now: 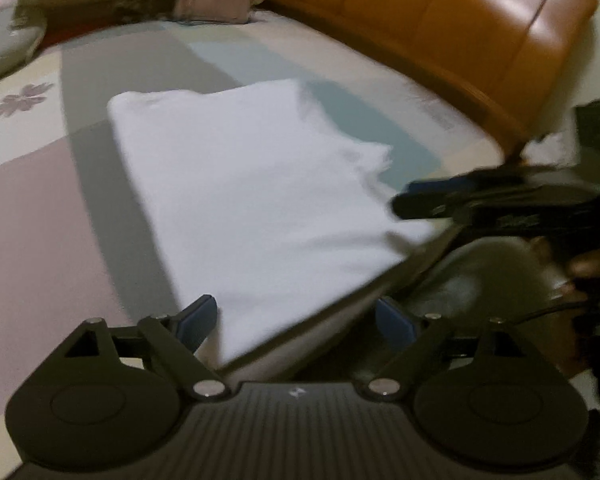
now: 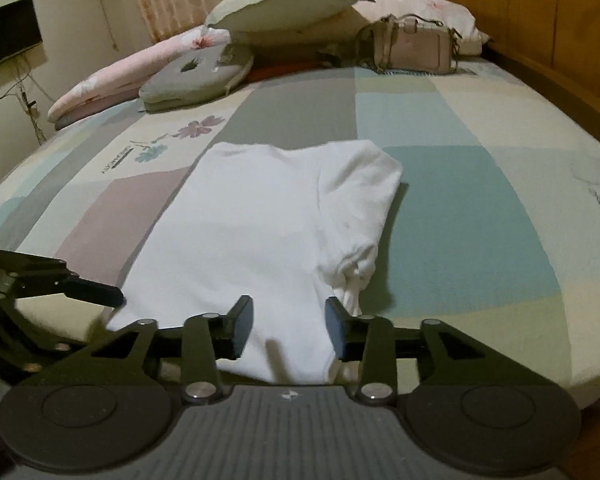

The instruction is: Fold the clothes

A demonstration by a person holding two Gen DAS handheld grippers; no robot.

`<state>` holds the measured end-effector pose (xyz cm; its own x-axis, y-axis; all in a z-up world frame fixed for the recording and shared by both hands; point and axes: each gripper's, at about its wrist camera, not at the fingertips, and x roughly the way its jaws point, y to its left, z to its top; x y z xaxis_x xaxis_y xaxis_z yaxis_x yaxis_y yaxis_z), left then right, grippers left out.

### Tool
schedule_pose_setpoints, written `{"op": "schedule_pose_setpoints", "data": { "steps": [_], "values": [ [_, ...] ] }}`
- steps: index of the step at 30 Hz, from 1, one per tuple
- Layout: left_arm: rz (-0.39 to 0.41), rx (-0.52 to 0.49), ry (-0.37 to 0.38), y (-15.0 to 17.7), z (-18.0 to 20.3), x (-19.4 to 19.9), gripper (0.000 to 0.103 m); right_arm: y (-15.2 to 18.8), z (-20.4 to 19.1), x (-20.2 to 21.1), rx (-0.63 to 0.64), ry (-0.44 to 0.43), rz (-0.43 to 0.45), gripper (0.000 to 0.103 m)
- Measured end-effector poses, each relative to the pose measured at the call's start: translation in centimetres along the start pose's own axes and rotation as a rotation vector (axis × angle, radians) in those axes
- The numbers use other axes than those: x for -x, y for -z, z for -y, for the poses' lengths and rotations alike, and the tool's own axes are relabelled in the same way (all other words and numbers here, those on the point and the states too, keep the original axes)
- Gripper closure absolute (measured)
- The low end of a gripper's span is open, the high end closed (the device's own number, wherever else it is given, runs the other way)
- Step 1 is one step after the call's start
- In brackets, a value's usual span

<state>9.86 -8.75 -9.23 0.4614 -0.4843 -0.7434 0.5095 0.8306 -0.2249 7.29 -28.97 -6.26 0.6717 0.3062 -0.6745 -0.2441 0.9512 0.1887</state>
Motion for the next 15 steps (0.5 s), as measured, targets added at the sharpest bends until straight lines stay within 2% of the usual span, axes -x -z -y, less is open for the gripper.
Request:
{"op": "schedule_pose_setpoints", "data": {
  "steps": [1,3,8,10,12,15],
  "values": [
    [0.018,-0.008,-0.01,-0.4,-0.1,0.3,0.017,-0.3,-0.1,0.0,0.012,0.008,0.008,0.045],
    [0.062,-0.018,-0.024,-1.4,-0.6,1.4,0.017,-1.1,-0.3,-0.1,0.039,0.023,0.029,0.042],
    [0.157,-0.027,-0.036,-5.6,-2.1,0.8,0.017,-3.8,-0.2,-2.5,0.049,-0.023,0.082,0.041],
    [0.179,-0.014,-0.024,-7.1,-2.9,0.0,0.017,-4.3,0.2,-4.3,0.023,-0.024,0.066,0.041],
    [0.169,0.012,-0.02,-7.7,-3.6,-1.7,0.017,-3.7,0.7,-5.1,-0.002,-0.018,0.051,0.041],
    [0.112,0.061,-0.051,-7.0,-4.7,-4.8,0.019,-2.8,1.5,-6.3,-0.039,-0.009,0.03,0.041]
  ]
}}
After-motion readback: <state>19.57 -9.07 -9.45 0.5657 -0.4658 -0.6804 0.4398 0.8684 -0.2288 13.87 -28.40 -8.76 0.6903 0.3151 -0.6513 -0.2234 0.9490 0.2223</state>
